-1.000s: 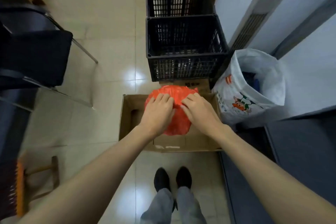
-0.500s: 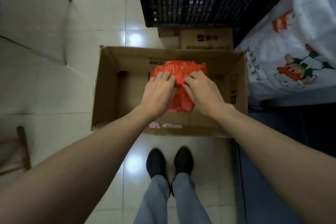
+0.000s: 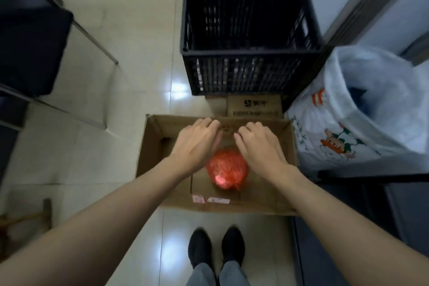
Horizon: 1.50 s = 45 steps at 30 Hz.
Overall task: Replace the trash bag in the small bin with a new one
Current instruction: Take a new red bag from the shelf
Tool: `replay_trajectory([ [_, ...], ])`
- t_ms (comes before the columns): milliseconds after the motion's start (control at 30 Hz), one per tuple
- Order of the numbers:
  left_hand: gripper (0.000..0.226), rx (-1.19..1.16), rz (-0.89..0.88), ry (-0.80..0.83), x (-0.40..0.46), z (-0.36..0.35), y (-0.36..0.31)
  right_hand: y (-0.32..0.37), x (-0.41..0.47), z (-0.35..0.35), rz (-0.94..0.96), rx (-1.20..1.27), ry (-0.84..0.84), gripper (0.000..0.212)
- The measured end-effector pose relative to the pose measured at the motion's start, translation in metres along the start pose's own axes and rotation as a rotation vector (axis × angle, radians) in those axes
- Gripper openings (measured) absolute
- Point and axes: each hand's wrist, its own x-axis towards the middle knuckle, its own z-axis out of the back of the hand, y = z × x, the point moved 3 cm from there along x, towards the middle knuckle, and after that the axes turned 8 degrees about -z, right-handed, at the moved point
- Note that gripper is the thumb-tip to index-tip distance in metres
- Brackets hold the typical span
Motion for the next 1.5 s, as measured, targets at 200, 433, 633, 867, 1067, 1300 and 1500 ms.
replay_trajectory([
  [200, 0.026, 0.039, -0.017, -0.187, 0.072, 0.19, -0.025, 0.036, 0.066, 0.188, 0.065, -0.127, -0.221, 0.012],
  [433, 0.027, 0.016, -0.086, -0.365, 0.108, 0.368, -0.068, 0.067, 0.092, 0.377, 0.007, -0.036, -0.359, 0.028],
  [633, 0.028, 0.085, -0.166, -0.565, 0.116, 0.49, -0.124, 0.075, 0.073, 0.514, -0.011, -0.014, -0.489, 0.031],
  [867, 0.03, 0.076, -0.26, -0.683, 0.127, 0.548, -0.194, 0.052, 0.023, 0.597, -0.066, -0.022, -0.595, 0.031],
  [1067, 0.032, 0.056, -0.43, -0.654, 0.124, 0.537, -0.274, 0.022, -0.053, 0.623, -0.236, -0.11, -0.673, 0.034],
  [1300, 0.03, -0.085, -0.706, -0.586, 0.086, 0.538, -0.379, -0.017, -0.174, 0.65, -0.522, -0.256, -0.747, 0.034],
  [1500, 0.033, -0.191, -0.945, -0.522, 0.024, 0.517, -0.469, -0.027, -0.317, 0.646, -0.82, -0.396, -0.766, 0.028],
])
